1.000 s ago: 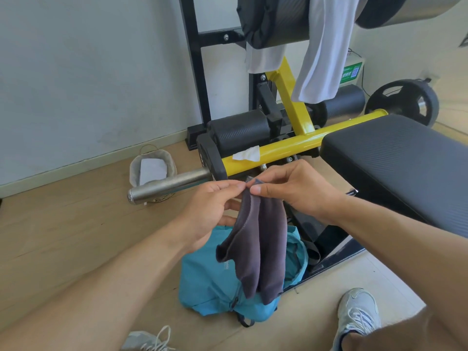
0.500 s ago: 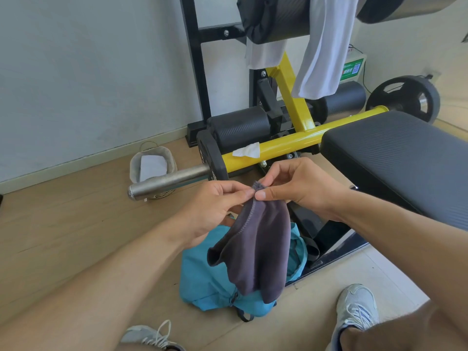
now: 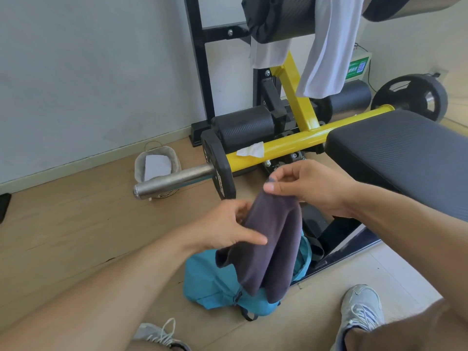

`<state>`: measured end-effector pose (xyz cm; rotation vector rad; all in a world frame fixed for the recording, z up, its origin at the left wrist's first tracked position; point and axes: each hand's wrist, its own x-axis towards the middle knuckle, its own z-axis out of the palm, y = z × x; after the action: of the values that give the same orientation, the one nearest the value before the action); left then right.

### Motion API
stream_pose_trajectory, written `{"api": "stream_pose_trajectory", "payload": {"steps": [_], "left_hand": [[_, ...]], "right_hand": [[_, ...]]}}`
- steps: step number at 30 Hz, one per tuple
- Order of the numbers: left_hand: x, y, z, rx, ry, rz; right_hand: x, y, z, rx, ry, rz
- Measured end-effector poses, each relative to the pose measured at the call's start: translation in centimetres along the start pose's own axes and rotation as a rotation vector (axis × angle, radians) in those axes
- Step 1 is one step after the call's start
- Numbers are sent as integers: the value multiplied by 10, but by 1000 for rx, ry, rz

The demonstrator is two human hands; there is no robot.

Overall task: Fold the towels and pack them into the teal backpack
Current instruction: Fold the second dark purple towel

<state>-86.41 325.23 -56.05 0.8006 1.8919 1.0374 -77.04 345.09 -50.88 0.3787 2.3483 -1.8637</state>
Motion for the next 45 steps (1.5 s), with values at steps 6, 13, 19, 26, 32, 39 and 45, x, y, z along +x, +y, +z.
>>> {"api": "stream_pose_trajectory", "payload": {"steps": [6, 13, 19, 26, 32, 39, 45], "left_hand": [[15, -27, -7, 300, 62, -124], [14, -50, -49, 188, 304, -137], [15, -37, -58, 34, 569, -30], [4, -28, -61, -356, 513, -176], [9, -8, -43, -625, 587, -209], [17, 16, 0, -630, 584, -192], [19, 25, 10, -663, 476, -218]], "right_hand": [[3, 5, -21, 77, 281, -21], [6, 32, -46, 17, 398, 161], [-2, 37, -51, 114, 297, 297], [0, 38, -52, 148, 423, 308], [11, 45, -42, 199, 592, 274], [25, 44, 10, 81, 644, 125], [15, 37, 55, -48, 485, -11]]}}
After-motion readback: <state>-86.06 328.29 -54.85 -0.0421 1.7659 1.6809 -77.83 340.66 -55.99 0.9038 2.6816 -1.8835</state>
